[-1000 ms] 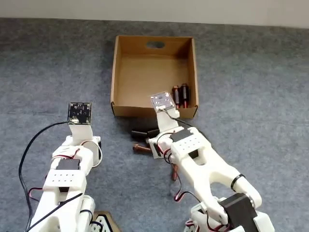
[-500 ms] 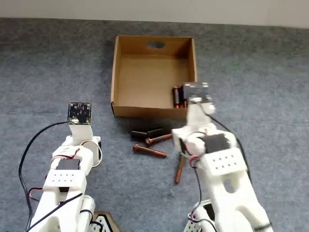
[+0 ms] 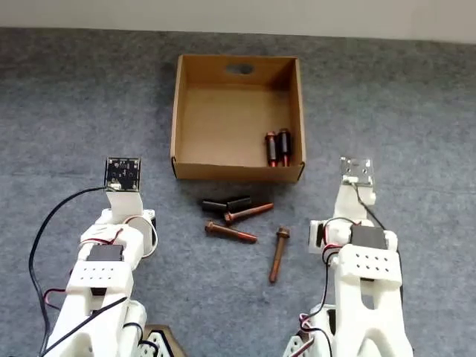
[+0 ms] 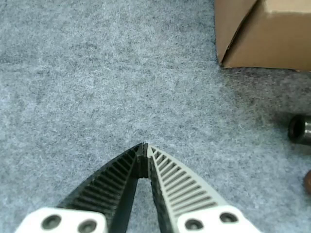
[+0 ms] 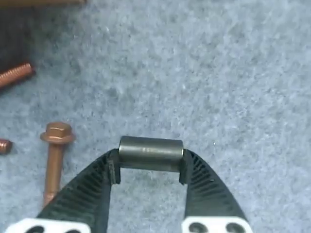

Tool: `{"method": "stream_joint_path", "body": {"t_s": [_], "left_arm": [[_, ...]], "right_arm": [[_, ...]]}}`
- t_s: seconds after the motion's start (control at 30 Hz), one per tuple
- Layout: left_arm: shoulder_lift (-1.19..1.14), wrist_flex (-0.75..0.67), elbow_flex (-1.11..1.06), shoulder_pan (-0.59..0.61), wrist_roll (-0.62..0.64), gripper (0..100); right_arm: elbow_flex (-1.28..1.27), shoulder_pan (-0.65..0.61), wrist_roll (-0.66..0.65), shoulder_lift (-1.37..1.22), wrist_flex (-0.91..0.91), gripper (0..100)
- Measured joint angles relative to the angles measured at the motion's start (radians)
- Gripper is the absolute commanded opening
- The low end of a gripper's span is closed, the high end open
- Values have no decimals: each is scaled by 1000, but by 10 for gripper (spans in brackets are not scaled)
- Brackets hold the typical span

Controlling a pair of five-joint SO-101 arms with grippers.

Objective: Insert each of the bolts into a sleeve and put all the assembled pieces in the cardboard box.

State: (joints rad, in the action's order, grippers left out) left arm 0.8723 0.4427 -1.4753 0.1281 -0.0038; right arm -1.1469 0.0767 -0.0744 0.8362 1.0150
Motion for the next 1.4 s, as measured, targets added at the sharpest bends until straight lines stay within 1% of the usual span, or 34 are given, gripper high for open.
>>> {"method": "stream_joint_path", "body": {"t_s": [0.07,0.17,0.2,0.37,0.5,0.6,0.7,0.83,0.9,0.93,1.03,1.13,1.27,1.33,1.4], "left_arm": [[0,0,0,0,0,18],[0,0,0,0,0,18],[0,0,0,0,0,18],[0,0,0,0,0,18],[0,0,0,0,0,18],[0,0,0,0,0,18],[0,0,0,0,0,18],[0,0,0,0,0,18],[0,0,0,0,0,18],[0,0,0,0,0,18],[0,0,0,0,0,18],[0,0,0,0,0,18],[0,0,0,0,0,18],[0,0,0,0,0,18],[0,0,0,0,0,18]], "right_arm": [[0,0,-9,2,3,162],[0,-6,-64,-8,41,265],[0,-12,-78,-23,48,282],[25,-64,-132,-161,54,278],[157,-66,-213,-249,83,278],[267,-68,-359,-253,164,278],[344,-71,-588,-253,267,278],[344,-78,-927,-253,353,278],[310,-78,-1033,-255,353,278],[290,-78,-1063,-258,342,278],[235,-78,-1100,-288,272,278],[193,-78,-1109,-336,192,278],[192,-78,-1112,-427,137,276],[192,-78,-1112,-470,120,222],[192,-78,-1112,-503,103,93]]}}
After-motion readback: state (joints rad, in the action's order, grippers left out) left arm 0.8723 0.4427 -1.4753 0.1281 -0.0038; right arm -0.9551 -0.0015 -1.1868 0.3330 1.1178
